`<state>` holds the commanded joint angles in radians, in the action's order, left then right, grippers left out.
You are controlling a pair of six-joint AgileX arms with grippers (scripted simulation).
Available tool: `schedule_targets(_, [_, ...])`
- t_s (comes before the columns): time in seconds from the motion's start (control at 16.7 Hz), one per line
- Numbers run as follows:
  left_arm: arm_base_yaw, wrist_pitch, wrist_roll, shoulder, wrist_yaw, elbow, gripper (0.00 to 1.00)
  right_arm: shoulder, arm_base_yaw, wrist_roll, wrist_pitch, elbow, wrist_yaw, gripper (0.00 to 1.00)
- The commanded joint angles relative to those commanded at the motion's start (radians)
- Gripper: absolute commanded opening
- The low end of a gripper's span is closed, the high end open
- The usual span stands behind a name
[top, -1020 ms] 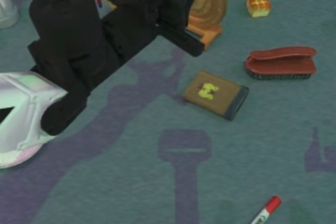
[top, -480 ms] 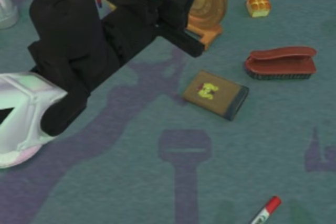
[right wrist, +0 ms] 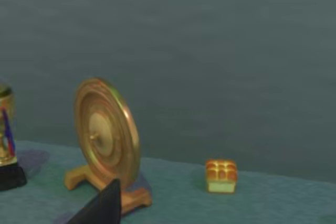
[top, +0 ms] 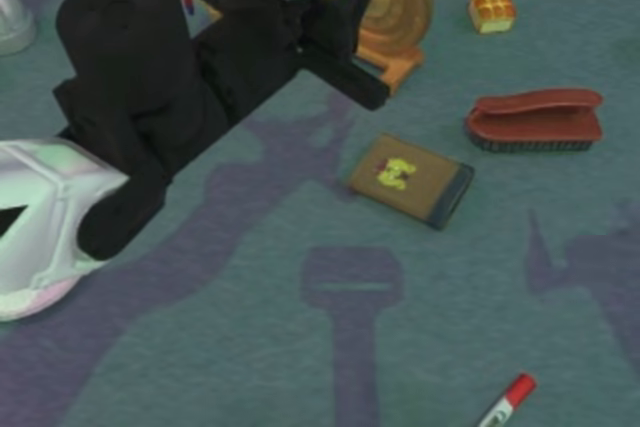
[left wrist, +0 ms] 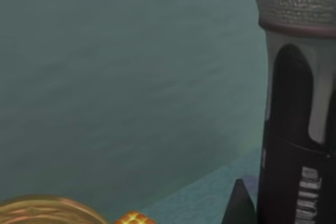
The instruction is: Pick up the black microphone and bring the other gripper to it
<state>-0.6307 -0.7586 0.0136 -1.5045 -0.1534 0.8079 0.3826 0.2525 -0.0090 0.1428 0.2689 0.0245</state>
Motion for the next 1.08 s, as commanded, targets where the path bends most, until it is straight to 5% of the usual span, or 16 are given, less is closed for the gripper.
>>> schedule_targets(0.6, [0.000,0.000,0.000,0.000,0.000,0.000,0.00,0.706,0.414,-0.014,0.223,0.427,0.034,1.00])
schedule_targets(1.08, [0.000,0.000,0.000,0.000,0.000,0.000,0.00,0.781,0.463,-0.016,0.255,0.483,0.037,1.00])
